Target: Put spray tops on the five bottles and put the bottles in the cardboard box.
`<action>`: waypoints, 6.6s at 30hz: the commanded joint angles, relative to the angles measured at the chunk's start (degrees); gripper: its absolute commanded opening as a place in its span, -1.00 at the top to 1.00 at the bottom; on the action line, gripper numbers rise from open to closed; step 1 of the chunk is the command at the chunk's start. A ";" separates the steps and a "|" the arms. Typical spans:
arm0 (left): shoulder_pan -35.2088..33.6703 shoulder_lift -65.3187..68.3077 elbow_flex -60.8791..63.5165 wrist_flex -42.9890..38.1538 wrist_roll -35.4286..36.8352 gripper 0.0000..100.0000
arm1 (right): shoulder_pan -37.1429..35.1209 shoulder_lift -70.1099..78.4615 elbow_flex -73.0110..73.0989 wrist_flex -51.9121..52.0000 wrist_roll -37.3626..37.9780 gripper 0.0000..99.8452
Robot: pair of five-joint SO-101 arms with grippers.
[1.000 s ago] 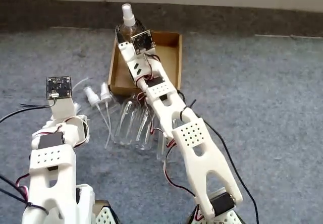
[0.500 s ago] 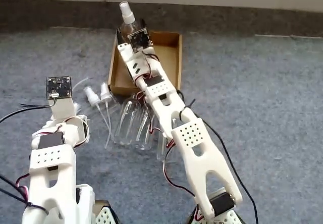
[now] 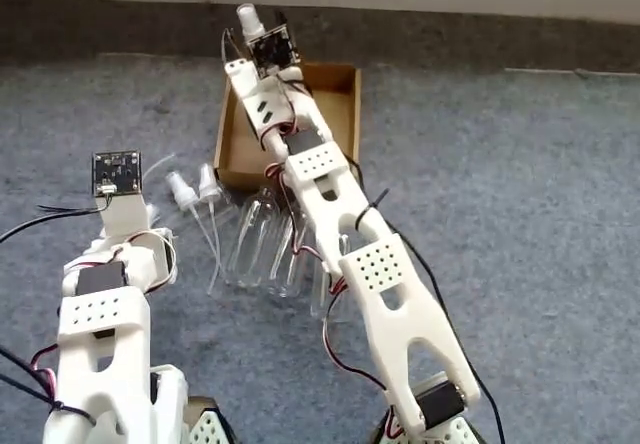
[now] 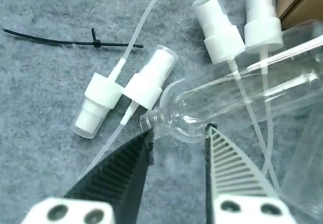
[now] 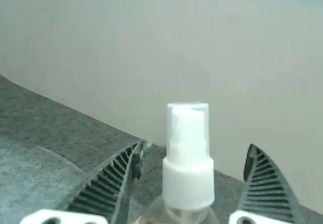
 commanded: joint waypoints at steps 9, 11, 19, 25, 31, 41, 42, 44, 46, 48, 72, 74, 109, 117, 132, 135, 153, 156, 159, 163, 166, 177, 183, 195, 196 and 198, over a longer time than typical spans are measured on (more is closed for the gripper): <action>-0.31 -0.57 -0.04 -0.70 -0.18 0.67 | -1.71 -7.16 -33.19 39.08 0.79 0.48; -0.31 -0.57 -0.04 -0.70 -0.18 0.67 | -2.15 -11.03 -30.99 46.73 0.79 0.48; -0.31 -0.48 -0.04 -0.70 -0.18 0.67 | -4.62 -28.88 -30.29 76.18 0.79 0.48; -0.31 -0.48 0.04 -0.70 -0.18 0.67 | -5.32 -38.29 -30.37 100.62 0.70 0.48; -0.31 -0.48 0.13 -0.70 -0.09 0.67 | -0.04 -39.60 -24.48 103.25 -3.96 0.48; 0.92 -0.57 1.19 -0.79 -0.18 0.67 | 3.56 -58.51 27.65 102.73 -11.96 0.65; 1.19 -0.57 1.19 -0.79 -0.26 0.67 | 3.56 -60.79 33.27 102.02 -11.96 0.61; 1.19 -0.48 1.19 -0.79 -0.26 0.67 | 4.53 -64.75 43.91 98.42 -11.16 0.51; 1.19 -0.48 1.19 -0.79 -0.26 0.67 | 4.97 -67.74 53.76 94.29 -11.16 0.45; 1.19 -0.48 1.19 -0.79 -0.26 0.67 | 4.70 -70.46 63.25 89.80 -11.25 0.44; 1.19 -0.75 1.27 -0.79 -0.26 0.67 | 0.57 -74.95 96.48 65.71 -22.33 0.44; 1.19 -0.84 1.27 -0.79 -0.26 0.67 | 0.92 -74.95 97.45 65.71 -21.98 0.47; 1.45 -0.57 1.63 -0.70 -0.26 0.67 | 30.81 -41.63 40.31 83.12 12.13 0.35; 1.45 -0.66 1.63 -0.70 -0.26 0.67 | 30.90 -40.22 30.64 89.01 4.04 0.34; 1.45 -0.66 1.63 -0.70 -0.26 0.67 | 30.02 -28.35 30.20 87.16 -2.37 0.57; 1.45 -0.57 1.63 -0.70 -0.26 0.67 | 30.02 -28.53 28.00 88.31 -2.46 0.86; -13.58 -0.31 -23.78 20.31 -15.47 0.67 | 30.55 -28.53 10.15 103.08 15.56 0.99; -18.33 1.54 -27.21 20.84 -16.97 0.67 | 30.20 -28.53 12.09 103.08 17.67 0.99; -21.76 8.04 -28.35 20.48 -18.90 0.67 | 30.46 -28.53 13.41 103.08 17.67 0.99; -22.64 19.91 -31.60 18.11 -19.25 0.67 | 32.04 -28.53 15.25 103.08 17.76 0.99; -21.49 27.47 -35.38 17.93 -19.25 0.67 | 32.57 -28.53 16.40 103.08 20.31 0.99; -15.16 43.82 -52.09 18.11 -10.73 0.67 | 33.89 -28.62 19.03 103.08 22.59 0.99; -2.95 46.99 -65.71 23.21 5.54 0.67 | 34.07 -28.62 18.95 103.08 22.42 0.99; 5.23 69.58 -81.19 30.07 23.38 0.67 | 34.15 -28.53 18.68 103.08 22.86 0.99; 5.23 70.73 -82.24 31.03 23.56 0.67 | 34.15 -28.53 18.77 103.08 22.86 0.99; 5.23 72.48 -83.82 32.62 23.65 0.67 | 34.15 -28.35 18.77 103.08 22.86 0.99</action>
